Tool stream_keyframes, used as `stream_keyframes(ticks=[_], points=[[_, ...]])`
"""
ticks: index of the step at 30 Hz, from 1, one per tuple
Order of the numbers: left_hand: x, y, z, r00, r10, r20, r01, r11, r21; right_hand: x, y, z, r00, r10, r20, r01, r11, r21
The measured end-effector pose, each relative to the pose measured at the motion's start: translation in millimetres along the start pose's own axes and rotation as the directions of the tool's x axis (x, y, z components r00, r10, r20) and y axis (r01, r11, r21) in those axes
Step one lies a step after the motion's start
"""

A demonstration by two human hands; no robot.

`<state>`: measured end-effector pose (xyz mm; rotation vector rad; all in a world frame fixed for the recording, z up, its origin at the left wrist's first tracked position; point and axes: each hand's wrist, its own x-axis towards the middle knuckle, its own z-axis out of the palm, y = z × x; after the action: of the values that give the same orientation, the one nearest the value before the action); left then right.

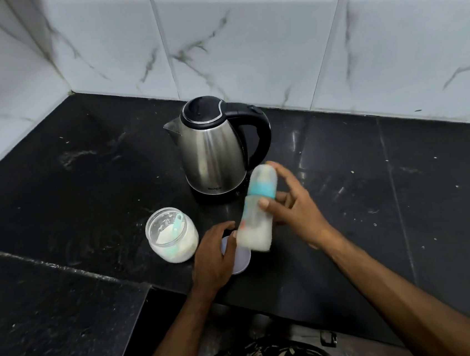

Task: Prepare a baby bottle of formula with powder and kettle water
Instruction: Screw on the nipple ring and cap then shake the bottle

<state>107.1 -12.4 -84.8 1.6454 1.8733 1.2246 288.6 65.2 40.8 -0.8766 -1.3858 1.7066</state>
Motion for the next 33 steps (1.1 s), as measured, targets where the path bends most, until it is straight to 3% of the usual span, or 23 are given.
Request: stream_keyframes(ticks=[4, 6, 9, 10, 14, 16, 18, 21, 23, 27, 29, 32, 33], points=[[0.0, 5.3, 0.5, 0.999, -0.028, -0.017, 0.028, 0.999, 0.016, 18.5, -9.2, -10.1, 0.949, -0.014, -0.314, 0.11, 0.951, 0.29], [-0.2, 2.8, 0.4, 1.0, -0.024, -0.014, 0.024, 1.0, 0.015, 11.2, -6.2, -5.7, 0.967, 0.001, -0.253, 0.067, 0.963, 0.261], [0.0, -1.9, 0.5, 1.0, -0.023, 0.008, 0.024, 1.0, -0.016, -5.8, 0.8, 1.6, 0.998, 0.042, 0.047, -0.039, 0.998, -0.057], [0.1, -1.9, 0.6, 1.0, -0.024, 0.006, 0.024, 1.0, -0.017, -5.6, 1.6, 0.9, 0.997, 0.033, 0.072, -0.025, 0.994, -0.102], [-0.8, 3.6, 0.8, 0.999, -0.026, -0.023, 0.026, 1.0, 0.009, 14.1, -13.0, -9.9, 0.956, 0.0, -0.293, 0.059, 0.979, 0.195], [-0.4, 4.3, 0.7, 0.999, -0.032, -0.017, 0.033, 0.999, 0.013, 17.1, -13.0, -13.6, 0.932, 0.008, -0.362, 0.096, 0.958, 0.27], [0.0, 1.6, 0.7, 0.999, -0.031, -0.011, 0.031, 0.999, 0.014, 7.6, -7.1, -6.9, 0.967, 0.01, -0.255, 0.04, 0.981, 0.192], [0.3, -1.6, 1.0, 1.0, -0.019, 0.007, 0.019, 1.0, 0.003, -8.7, 2.5, 1.6, 0.999, 0.043, 0.026, -0.041, 0.997, -0.058], [-0.4, -1.7, 0.9, 1.0, -0.017, -0.003, 0.017, 1.0, 0.005, -2.6, -2.3, -0.6, 1.0, 0.01, -0.021, -0.01, 0.999, -0.033], [-0.9, 3.1, 1.7, 0.999, -0.031, -0.017, 0.031, 0.999, 0.008, 18.2, -11.4, -11.5, 0.95, -0.026, -0.31, 0.091, 0.977, 0.194], [-0.4, 2.1, 1.2, 0.999, -0.03, -0.018, 0.031, 1.0, 0.008, 12.8, -5.0, -5.8, 0.97, -0.018, -0.242, 0.065, 0.98, 0.19], [-0.4, -3.8, 0.9, 1.0, -0.019, 0.014, 0.02, 0.999, -0.051, -3.5, 7.7, 5.3, 0.999, 0.029, 0.035, -0.027, 0.999, -0.046], [-0.2, -4.1, 1.1, 1.0, -0.022, 0.018, 0.023, 0.998, -0.053, -3.5, 8.9, 4.2, 0.997, 0.032, 0.065, -0.026, 0.996, -0.085]])
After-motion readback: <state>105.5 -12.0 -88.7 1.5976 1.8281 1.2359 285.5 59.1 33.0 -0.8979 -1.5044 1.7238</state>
